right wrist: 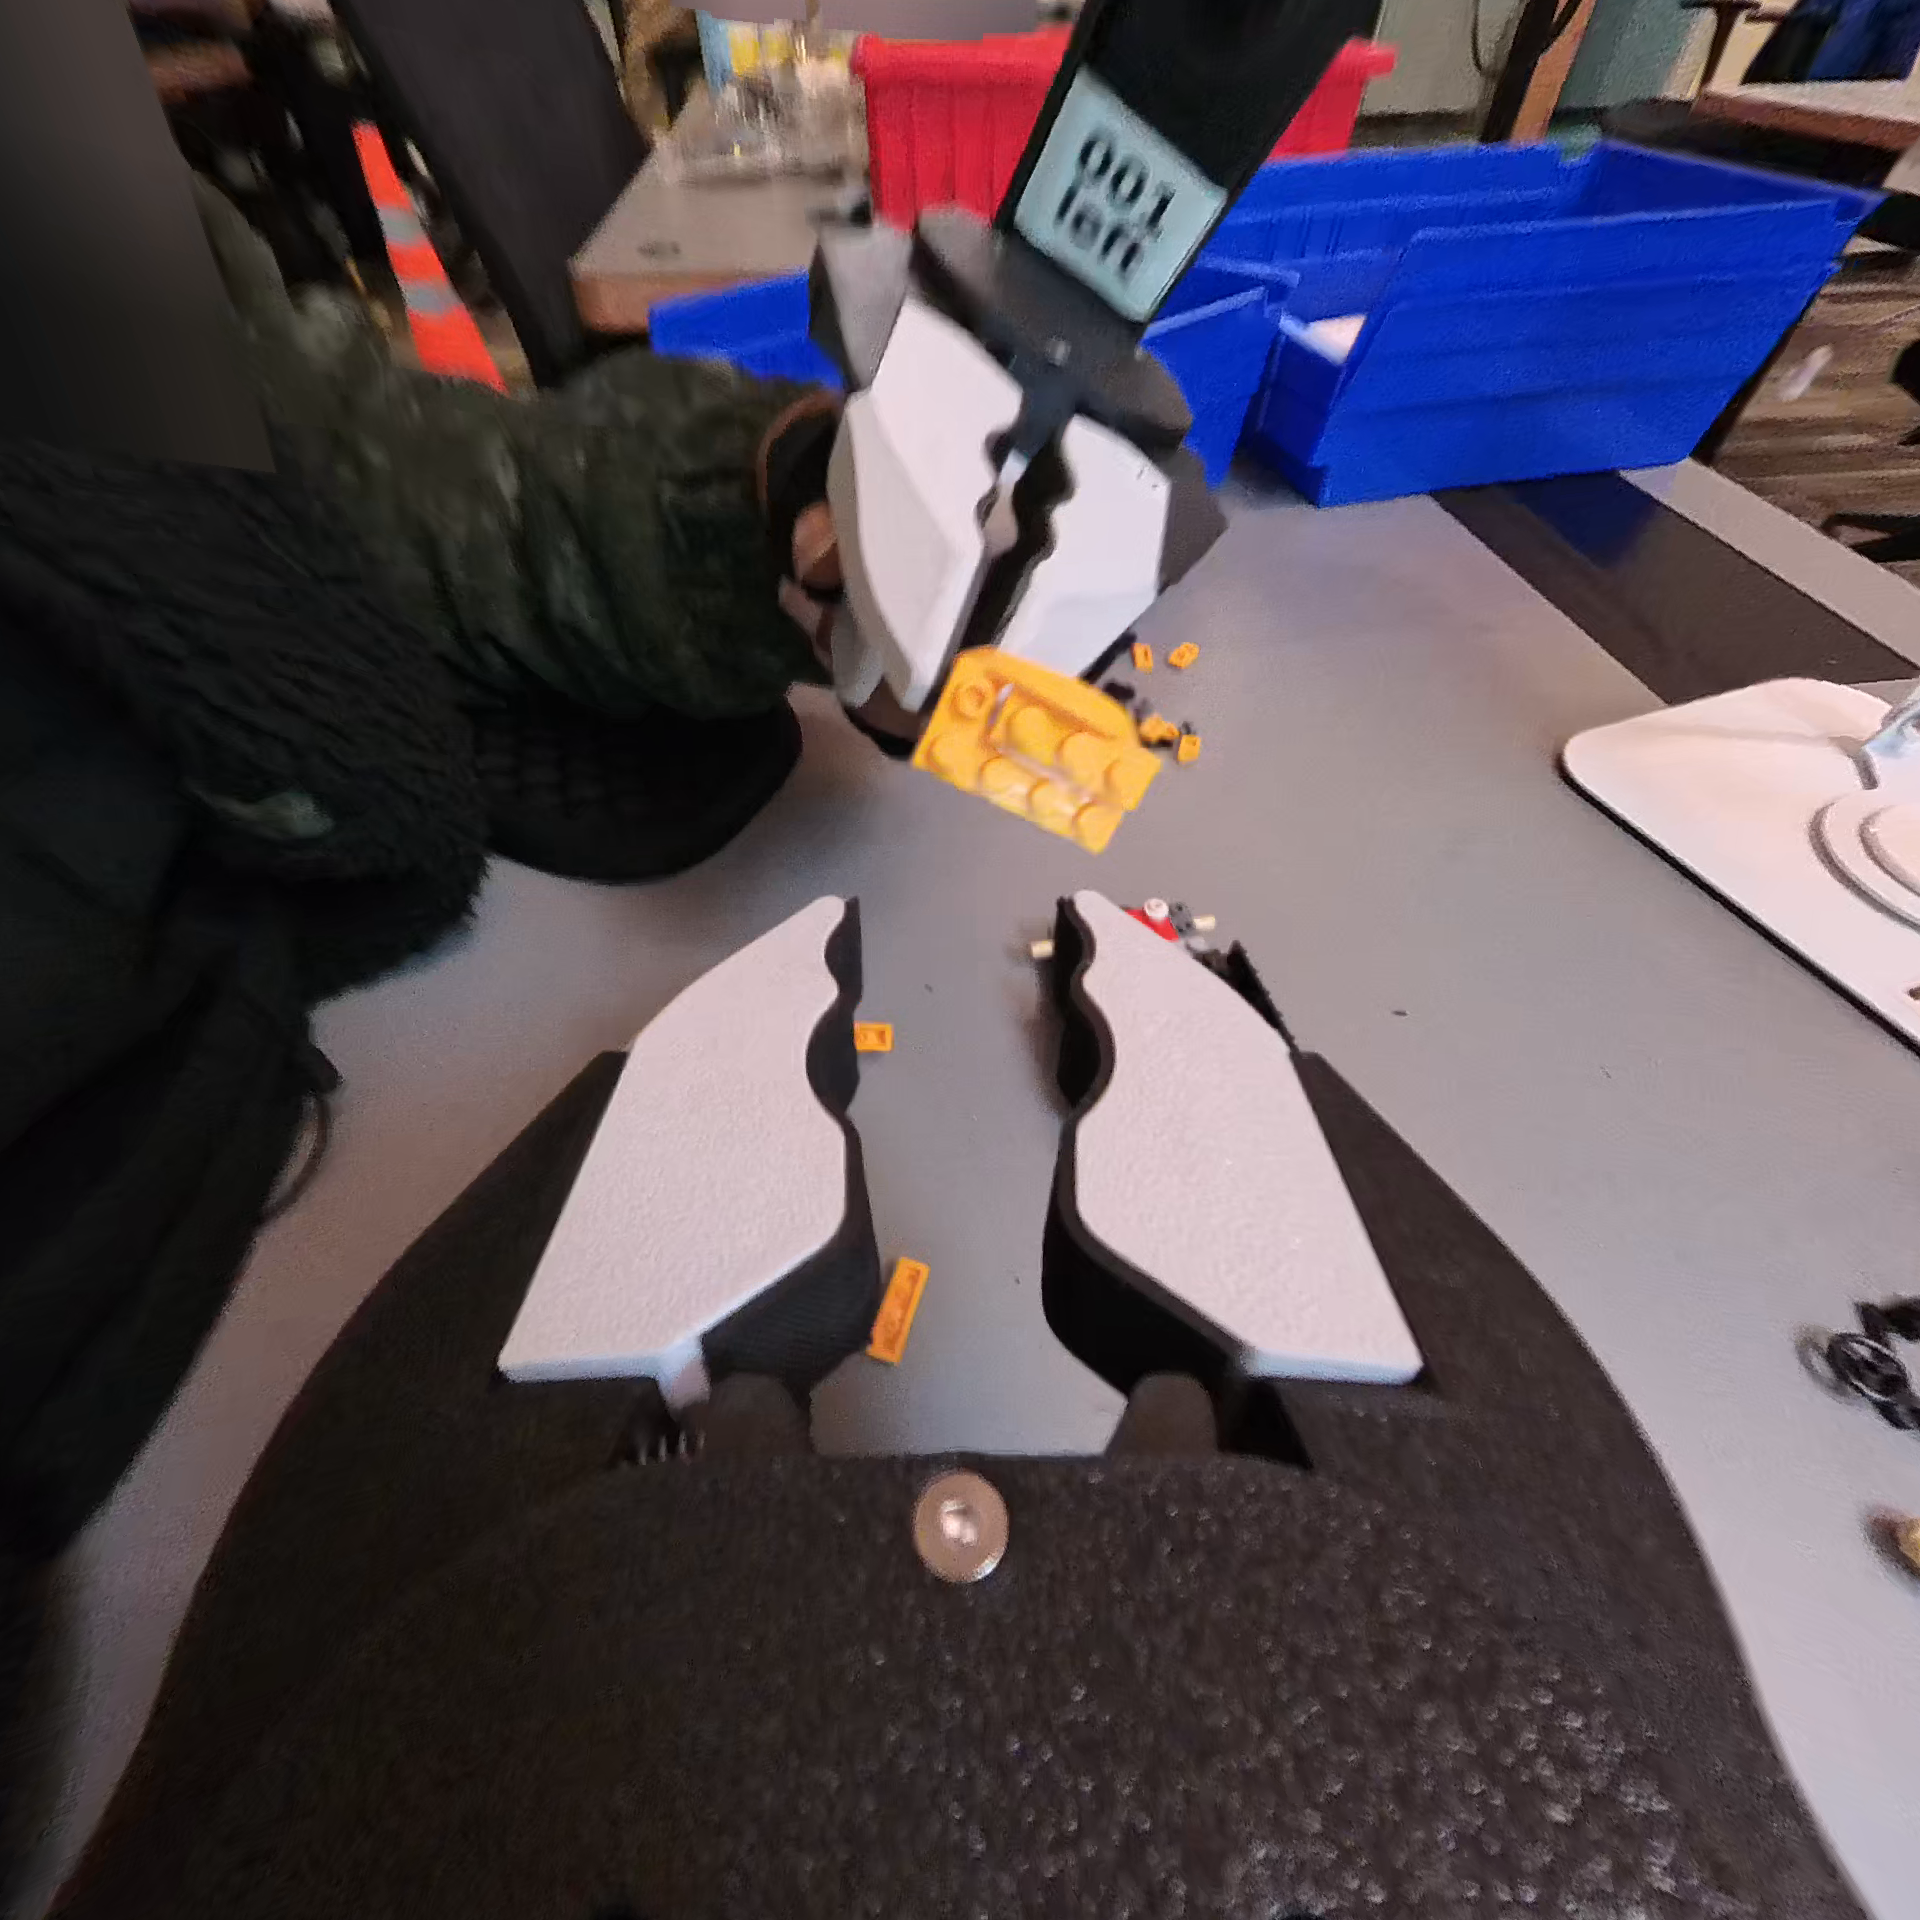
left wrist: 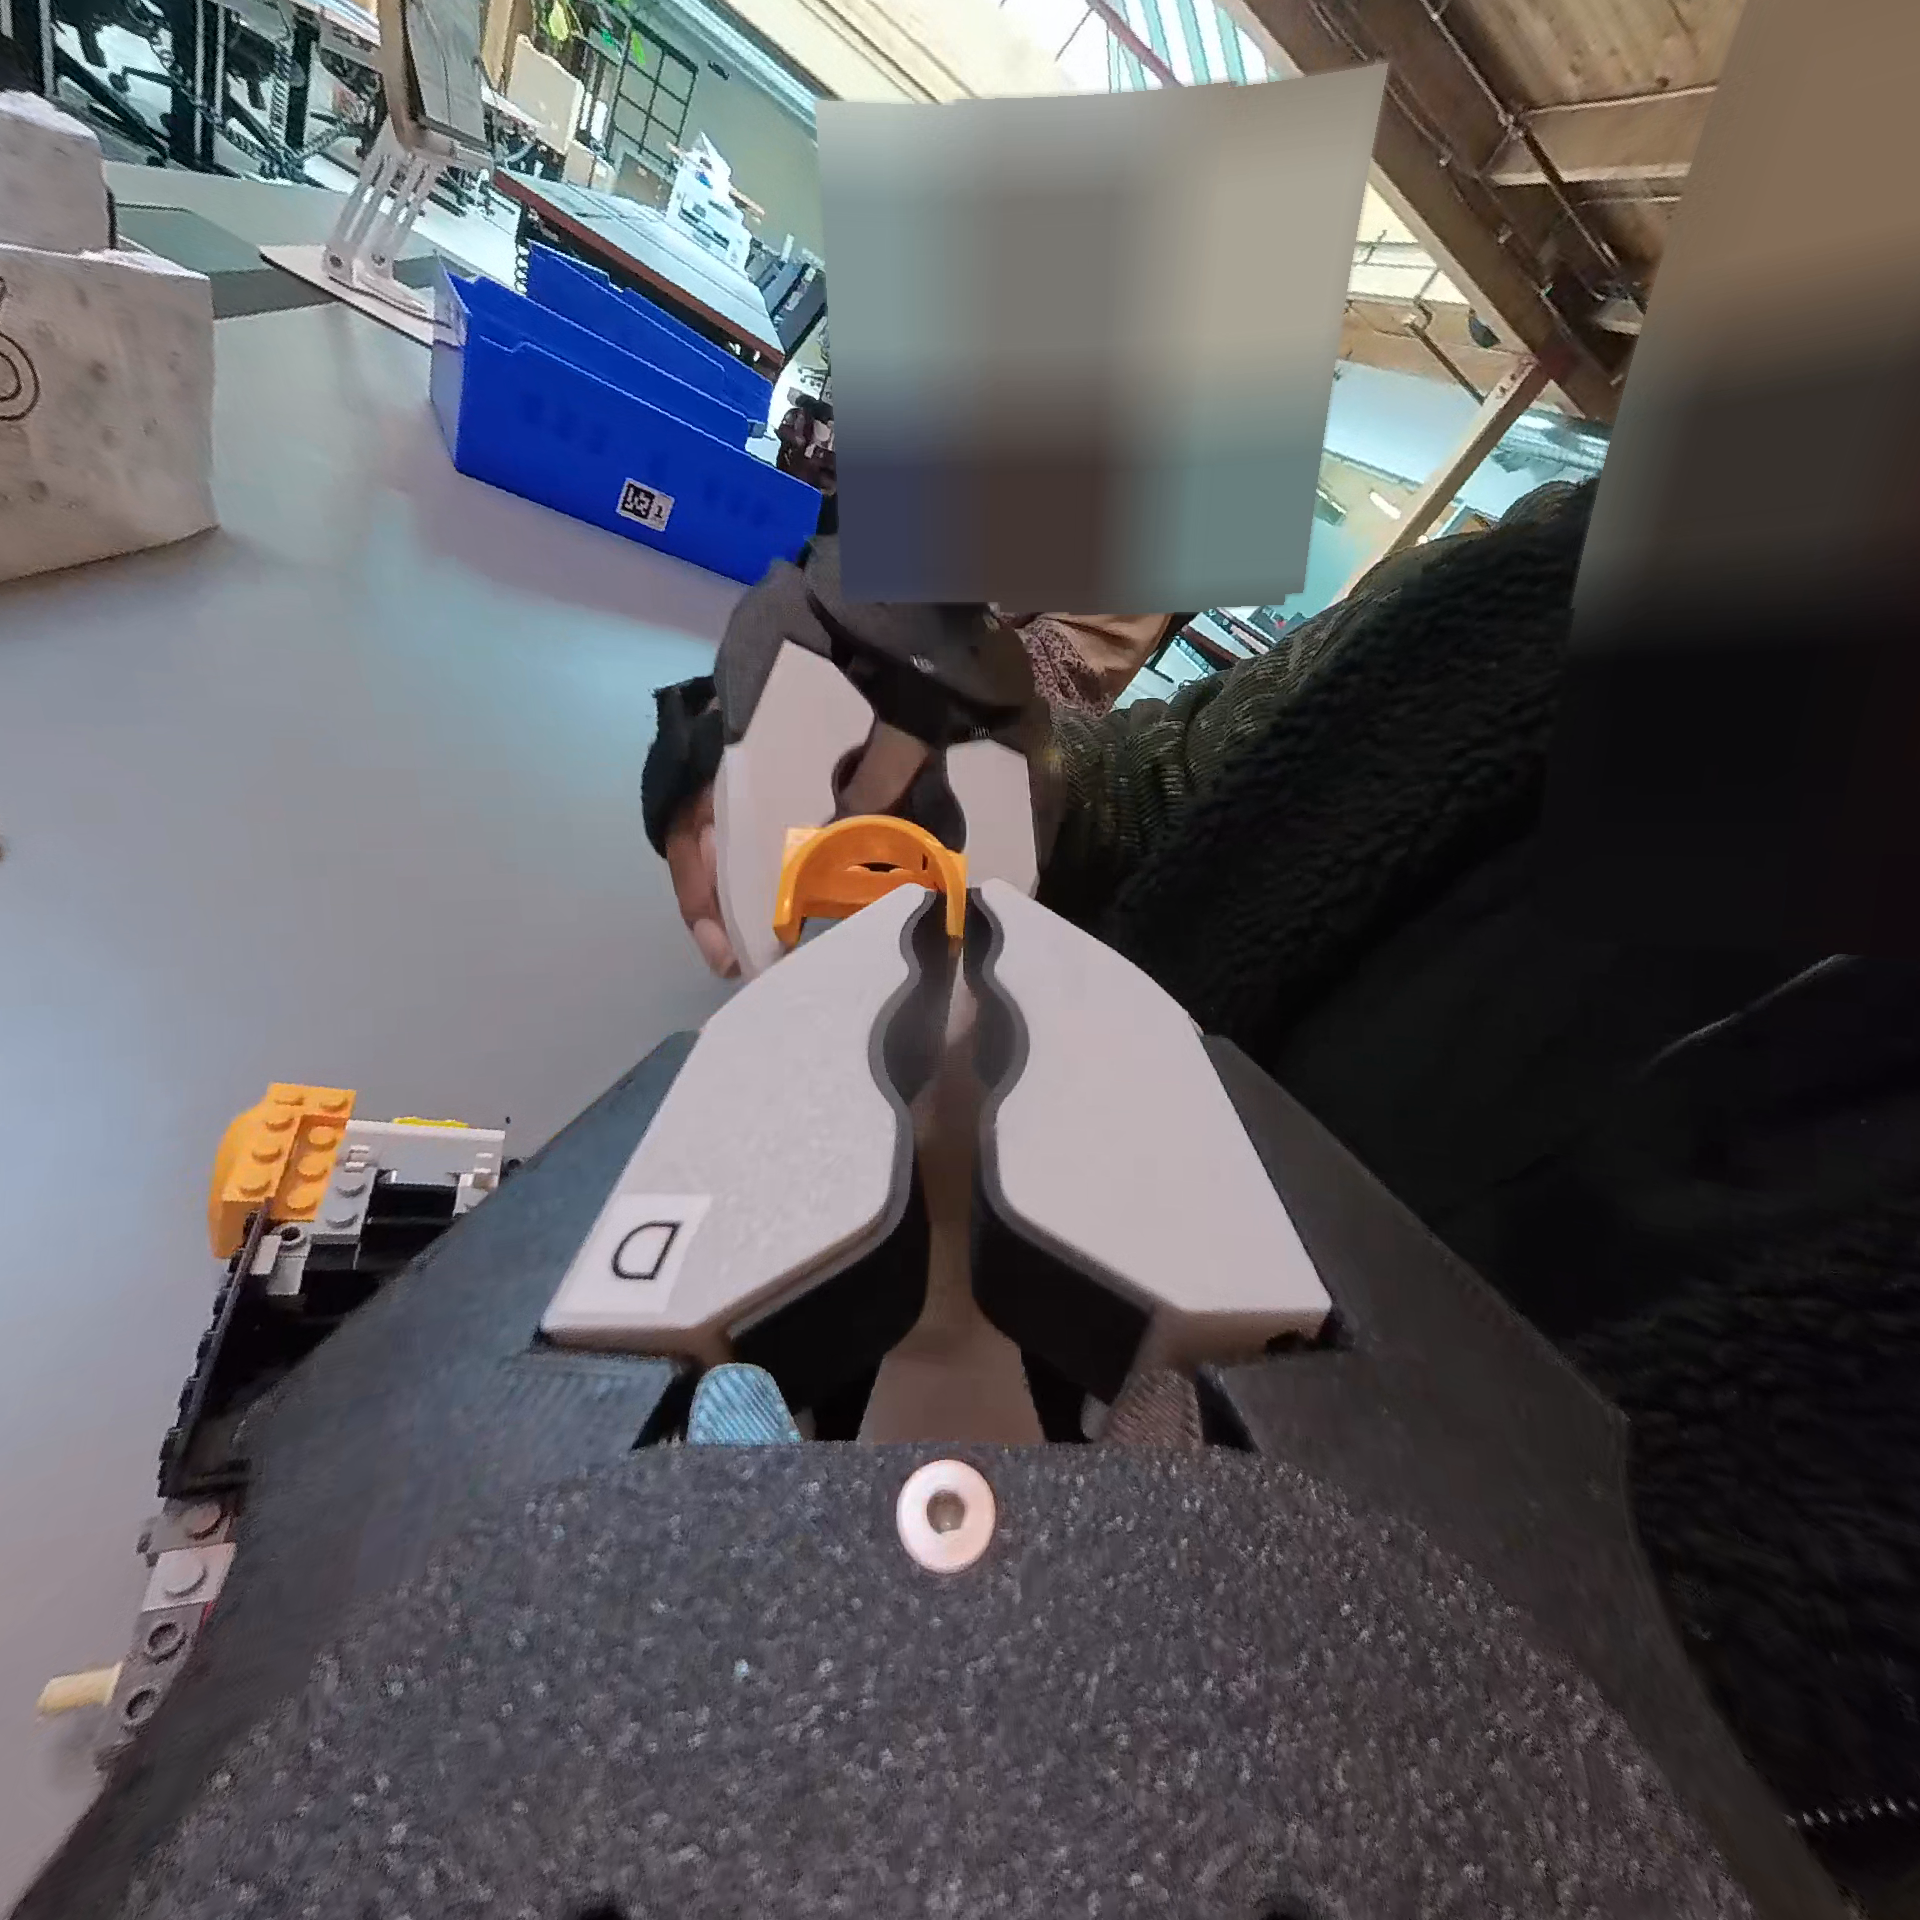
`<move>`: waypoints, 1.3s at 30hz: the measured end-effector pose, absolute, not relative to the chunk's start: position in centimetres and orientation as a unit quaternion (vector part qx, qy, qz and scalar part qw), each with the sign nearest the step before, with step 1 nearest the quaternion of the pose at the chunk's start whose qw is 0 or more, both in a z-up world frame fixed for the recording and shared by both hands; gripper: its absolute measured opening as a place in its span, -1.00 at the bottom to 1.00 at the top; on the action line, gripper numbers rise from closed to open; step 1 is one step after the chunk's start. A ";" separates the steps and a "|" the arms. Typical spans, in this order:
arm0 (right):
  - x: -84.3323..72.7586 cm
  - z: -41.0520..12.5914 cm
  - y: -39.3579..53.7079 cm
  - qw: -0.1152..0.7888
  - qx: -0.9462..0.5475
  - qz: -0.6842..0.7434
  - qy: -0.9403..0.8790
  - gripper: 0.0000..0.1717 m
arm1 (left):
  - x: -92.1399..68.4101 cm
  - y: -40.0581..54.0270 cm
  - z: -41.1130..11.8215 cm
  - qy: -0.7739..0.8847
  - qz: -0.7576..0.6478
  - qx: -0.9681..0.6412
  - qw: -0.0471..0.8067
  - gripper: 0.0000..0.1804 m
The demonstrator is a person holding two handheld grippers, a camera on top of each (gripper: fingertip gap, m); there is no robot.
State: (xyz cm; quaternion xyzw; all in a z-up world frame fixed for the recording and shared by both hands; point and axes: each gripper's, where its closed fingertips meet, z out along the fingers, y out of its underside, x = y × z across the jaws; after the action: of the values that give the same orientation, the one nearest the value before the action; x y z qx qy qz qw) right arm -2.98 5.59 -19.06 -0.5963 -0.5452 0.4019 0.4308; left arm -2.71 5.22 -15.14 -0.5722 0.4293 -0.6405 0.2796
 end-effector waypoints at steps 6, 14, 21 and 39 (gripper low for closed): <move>-1.8 -15.1 5.9 0.421 -0.581 0.529 -0.454 -0.61 | -2.7 4.1 -15.2 0.478 -0.623 -0.541 0.302 -0.97; -2.2 -15.5 4.4 0.434 -0.552 0.499 -0.508 -0.74 | -2.4 2.5 -15.6 0.570 -0.531 -0.518 0.353 -0.97; -2.6 -15.3 3.5 0.450 -0.533 0.474 -0.537 -0.73 | -1.9 1.8 -16.7 0.620 -0.454 -0.525 0.365 -0.97; -2.3 -14.8 3.5 0.467 -0.525 0.465 -0.539 -0.72 | -2.2 1.6 -15.4 0.603 -0.488 -0.506 0.377 -0.97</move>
State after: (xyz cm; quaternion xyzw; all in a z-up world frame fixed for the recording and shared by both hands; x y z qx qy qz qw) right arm -2.28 3.47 -14.76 -0.5249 -0.5385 0.4650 0.4672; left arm -2.18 1.61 -15.36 -0.5061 0.6032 -0.4879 0.3767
